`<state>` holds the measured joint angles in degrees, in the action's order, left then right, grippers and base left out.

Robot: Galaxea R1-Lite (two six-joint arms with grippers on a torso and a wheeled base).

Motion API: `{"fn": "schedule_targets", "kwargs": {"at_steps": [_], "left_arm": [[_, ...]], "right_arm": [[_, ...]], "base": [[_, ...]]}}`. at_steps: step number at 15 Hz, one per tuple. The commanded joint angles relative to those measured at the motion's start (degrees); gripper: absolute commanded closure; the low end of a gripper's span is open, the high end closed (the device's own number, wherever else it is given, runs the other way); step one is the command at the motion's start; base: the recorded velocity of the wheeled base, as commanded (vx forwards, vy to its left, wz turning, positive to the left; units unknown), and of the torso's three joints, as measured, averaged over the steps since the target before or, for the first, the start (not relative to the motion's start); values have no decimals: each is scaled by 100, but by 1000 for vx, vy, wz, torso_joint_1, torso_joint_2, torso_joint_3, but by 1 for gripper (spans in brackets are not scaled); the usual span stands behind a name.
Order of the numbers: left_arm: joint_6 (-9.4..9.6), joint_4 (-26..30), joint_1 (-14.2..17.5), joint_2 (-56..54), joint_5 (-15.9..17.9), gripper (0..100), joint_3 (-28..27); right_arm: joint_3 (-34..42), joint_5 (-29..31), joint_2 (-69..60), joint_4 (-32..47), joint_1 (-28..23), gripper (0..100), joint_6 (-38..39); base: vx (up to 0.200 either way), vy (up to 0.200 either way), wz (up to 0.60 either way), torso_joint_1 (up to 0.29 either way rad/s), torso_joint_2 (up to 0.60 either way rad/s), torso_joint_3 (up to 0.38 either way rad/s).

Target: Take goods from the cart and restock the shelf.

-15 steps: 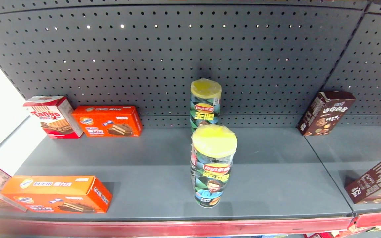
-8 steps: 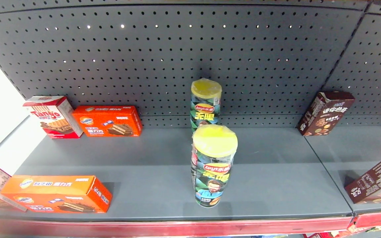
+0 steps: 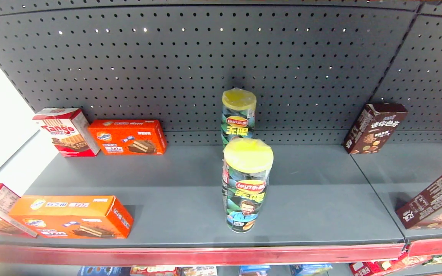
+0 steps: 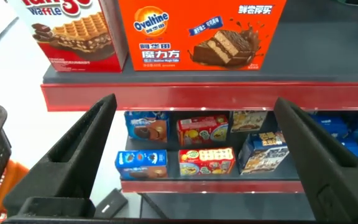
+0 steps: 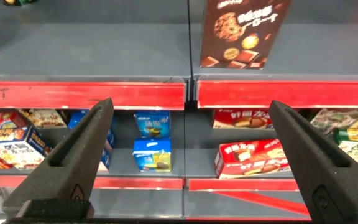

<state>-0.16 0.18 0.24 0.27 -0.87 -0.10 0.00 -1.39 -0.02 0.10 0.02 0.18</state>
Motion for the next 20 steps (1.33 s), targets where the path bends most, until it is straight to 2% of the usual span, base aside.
{"fn": "schedule_targets", "kwargs": {"at_steps": [1,20], "left_arm": [[-2,-1,2,8,-1,0,1],[-2,-9,-7,8,-1,0,1]], "right_arm": [[0,-2,2,-1,-2,0,-1],[0,-2,2,-1,6,0,26]], "base": [[0,0,0,0,0,0],[0,0,0,0,0,0]]}}
